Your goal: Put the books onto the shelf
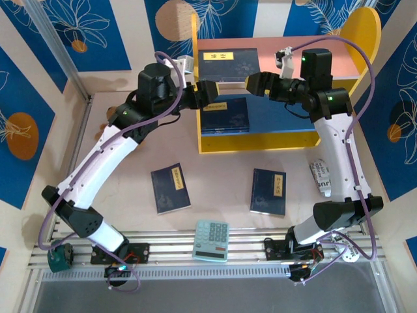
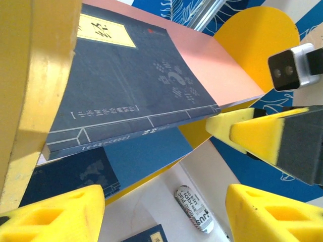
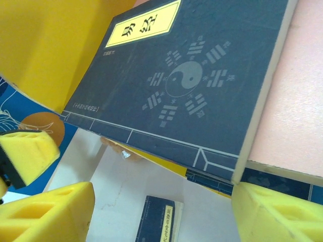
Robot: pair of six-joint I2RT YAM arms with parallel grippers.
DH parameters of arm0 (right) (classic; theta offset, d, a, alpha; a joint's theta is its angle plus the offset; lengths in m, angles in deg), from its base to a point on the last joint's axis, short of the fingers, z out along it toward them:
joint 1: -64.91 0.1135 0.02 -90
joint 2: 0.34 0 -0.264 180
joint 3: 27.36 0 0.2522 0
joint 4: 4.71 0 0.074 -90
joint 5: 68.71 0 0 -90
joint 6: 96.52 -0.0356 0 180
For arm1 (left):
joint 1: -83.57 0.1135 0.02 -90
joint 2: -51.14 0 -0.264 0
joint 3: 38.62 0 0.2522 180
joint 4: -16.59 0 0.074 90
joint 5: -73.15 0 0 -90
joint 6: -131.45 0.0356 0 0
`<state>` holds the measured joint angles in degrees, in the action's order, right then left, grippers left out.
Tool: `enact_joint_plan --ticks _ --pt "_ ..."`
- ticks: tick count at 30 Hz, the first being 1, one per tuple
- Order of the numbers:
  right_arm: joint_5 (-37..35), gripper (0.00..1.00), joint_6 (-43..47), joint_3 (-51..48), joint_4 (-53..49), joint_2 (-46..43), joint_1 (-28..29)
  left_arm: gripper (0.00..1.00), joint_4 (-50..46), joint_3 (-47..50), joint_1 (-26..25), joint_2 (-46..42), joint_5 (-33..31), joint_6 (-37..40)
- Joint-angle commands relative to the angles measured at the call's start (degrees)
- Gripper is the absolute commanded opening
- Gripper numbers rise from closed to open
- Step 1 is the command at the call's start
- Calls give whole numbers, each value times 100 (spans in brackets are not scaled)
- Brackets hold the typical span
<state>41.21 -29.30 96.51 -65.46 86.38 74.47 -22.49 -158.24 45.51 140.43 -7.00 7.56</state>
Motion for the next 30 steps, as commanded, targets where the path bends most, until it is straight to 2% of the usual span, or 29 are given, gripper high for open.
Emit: enact_joint_plan --ticks 1,30 --pt "152 72 41 -31 -83 -181 54 65 -110 -232 -39 53 -161 171" --pt "319 72 93 70 -162 -191 168 65 -96 -356 49 209 -282 305"
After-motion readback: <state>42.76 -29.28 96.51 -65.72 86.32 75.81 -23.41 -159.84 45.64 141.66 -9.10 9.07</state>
